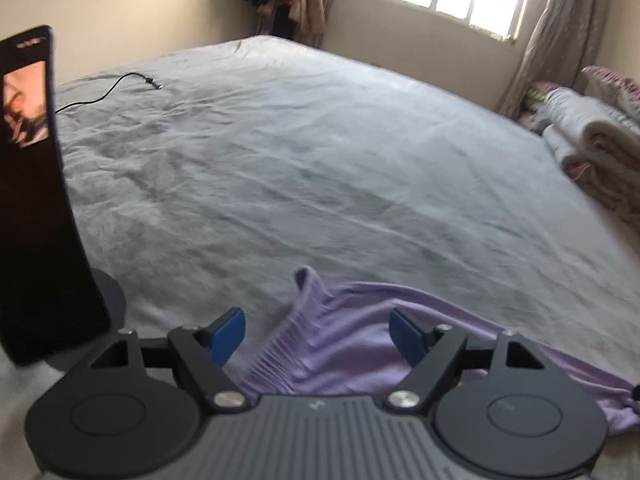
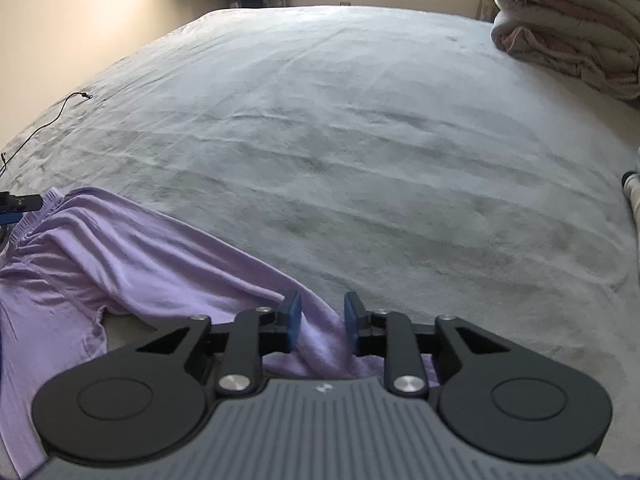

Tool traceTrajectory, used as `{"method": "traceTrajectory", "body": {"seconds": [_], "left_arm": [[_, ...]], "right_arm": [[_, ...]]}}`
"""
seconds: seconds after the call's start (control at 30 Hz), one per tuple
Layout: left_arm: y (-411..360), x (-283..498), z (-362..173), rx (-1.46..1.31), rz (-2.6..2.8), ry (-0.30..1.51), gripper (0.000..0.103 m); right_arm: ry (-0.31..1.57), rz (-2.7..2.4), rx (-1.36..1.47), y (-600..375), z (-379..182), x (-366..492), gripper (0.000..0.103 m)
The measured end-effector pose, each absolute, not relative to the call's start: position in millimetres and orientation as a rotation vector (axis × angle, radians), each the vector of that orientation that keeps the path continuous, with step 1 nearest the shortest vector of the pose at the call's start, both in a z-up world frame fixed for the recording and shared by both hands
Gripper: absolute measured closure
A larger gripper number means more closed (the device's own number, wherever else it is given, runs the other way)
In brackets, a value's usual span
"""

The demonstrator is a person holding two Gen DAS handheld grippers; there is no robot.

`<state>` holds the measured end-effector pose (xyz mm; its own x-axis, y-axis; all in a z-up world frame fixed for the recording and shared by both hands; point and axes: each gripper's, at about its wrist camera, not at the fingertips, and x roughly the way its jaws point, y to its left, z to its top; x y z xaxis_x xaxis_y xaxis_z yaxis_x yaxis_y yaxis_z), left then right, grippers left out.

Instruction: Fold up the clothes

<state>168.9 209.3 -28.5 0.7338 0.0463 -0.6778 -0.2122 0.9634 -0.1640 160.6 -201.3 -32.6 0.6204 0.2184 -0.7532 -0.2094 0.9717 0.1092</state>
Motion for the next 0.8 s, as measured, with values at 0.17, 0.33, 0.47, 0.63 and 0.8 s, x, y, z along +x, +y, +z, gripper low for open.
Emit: {"method": "traceTrajectory", "body": {"seconds": [0.17,0.33,0.47,0.63,0.8], "left_arm": [[221,188,-33,-0.270,0.142,0.774,0.048],[223,202,-41,-0.301,0.150,0.802,0.064],[227,205,-44,-0.333,0.167,0.801,0.083],[227,204,-45,-0.340,0.163,0.785,0.091],[226,199,-46,-0.352,0.164,0.736,0.097]], "right_arm": [[0.885,0.265,0.036,-201,-36,166,0.088],[0.910,0.278,0.031,-199,-36,172,0.089],[0.927,0.294,0.064,-202,-35,175,0.089],[0.945,0.302,0.094,-205,-33,177,0.089],[0.942,0.293,0.056,-201,-30,176,0.102]]}}
